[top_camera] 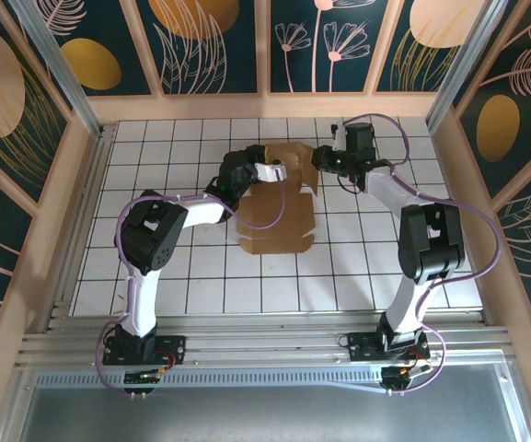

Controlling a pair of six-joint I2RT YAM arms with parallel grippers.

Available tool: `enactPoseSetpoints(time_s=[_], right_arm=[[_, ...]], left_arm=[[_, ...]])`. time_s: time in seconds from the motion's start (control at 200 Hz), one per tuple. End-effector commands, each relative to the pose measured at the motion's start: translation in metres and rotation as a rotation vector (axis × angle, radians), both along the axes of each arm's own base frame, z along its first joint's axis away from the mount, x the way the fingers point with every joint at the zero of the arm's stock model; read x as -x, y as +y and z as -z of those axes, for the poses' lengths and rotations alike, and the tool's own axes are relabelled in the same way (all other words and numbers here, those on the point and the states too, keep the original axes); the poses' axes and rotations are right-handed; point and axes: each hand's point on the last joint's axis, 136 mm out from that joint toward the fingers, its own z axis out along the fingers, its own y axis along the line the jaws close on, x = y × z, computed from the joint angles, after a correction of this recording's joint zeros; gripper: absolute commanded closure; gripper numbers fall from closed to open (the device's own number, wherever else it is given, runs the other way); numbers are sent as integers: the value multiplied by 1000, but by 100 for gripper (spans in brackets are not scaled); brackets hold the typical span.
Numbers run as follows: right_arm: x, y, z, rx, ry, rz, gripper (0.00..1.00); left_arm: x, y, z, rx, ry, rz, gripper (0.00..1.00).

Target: Fold the paper box

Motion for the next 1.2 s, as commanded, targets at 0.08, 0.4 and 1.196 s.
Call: enactPoseSetpoints(time_s=[0.08, 0.4, 1.196], right_arm=[[12, 18, 4, -95, 73, -7, 74], [35, 14, 43, 34, -13, -74, 45], [40, -5, 123, 340, -36, -93, 45]], left_arm=[[7, -16, 21, -32, 51, 47, 82], [6, -19, 17, -21, 48, 51, 82], [6, -22, 9, 8, 39, 56, 82]])
